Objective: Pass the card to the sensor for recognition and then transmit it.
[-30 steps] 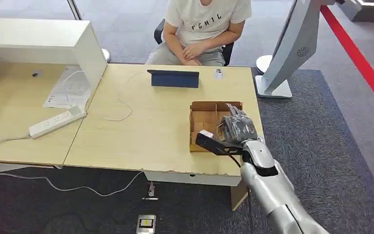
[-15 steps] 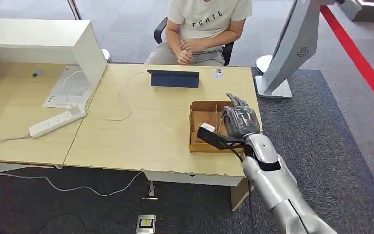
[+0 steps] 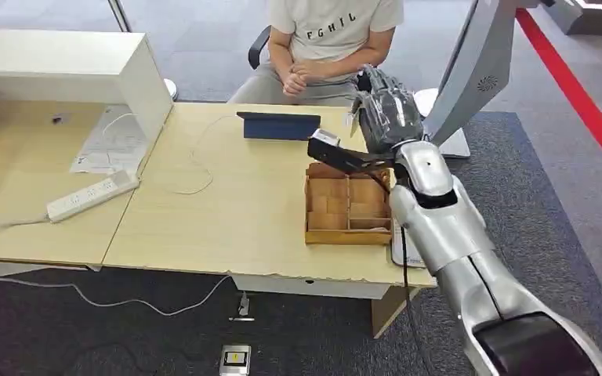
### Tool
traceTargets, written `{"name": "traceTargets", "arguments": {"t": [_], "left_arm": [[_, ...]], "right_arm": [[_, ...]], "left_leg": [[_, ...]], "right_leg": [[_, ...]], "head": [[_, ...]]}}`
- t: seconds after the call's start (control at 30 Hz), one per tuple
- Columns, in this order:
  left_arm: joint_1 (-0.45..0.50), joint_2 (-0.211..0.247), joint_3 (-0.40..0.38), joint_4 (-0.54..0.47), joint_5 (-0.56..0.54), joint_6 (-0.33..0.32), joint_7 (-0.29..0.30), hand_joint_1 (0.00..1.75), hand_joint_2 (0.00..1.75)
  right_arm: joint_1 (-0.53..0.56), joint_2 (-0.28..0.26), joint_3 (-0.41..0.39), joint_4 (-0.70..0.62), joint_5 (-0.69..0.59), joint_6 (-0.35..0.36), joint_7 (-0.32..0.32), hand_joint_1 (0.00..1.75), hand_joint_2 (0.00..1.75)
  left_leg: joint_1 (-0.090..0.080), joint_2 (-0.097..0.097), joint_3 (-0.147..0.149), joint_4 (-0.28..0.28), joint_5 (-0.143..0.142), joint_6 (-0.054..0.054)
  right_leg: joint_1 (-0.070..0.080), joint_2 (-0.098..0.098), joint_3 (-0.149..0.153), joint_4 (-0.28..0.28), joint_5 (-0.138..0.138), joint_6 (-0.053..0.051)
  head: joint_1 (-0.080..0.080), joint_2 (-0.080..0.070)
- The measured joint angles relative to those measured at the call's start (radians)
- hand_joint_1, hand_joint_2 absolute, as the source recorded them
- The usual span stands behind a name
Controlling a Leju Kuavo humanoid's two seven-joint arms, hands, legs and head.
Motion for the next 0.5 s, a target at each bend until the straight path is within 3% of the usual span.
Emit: {"name": "traceTargets", "arguments": {"t": [0.5], "left_arm": [[-0.003, -0.019, -0.008, 0.0, 0.04, 0.01, 0.013, 0.0, 0.0]], "right_arm": [[-0.14, 0.087, 0.054, 0.181, 0.093, 0.112, 0.082, 1.75, 1.75]], "left_leg": [[0.0, 0.0, 0.0, 0.0, 0.0, 0.0]], "right_leg": [[0.0, 0.0, 0.0, -0.001, 0.0, 0.0]], "head": [[0.0, 0.0]]}}
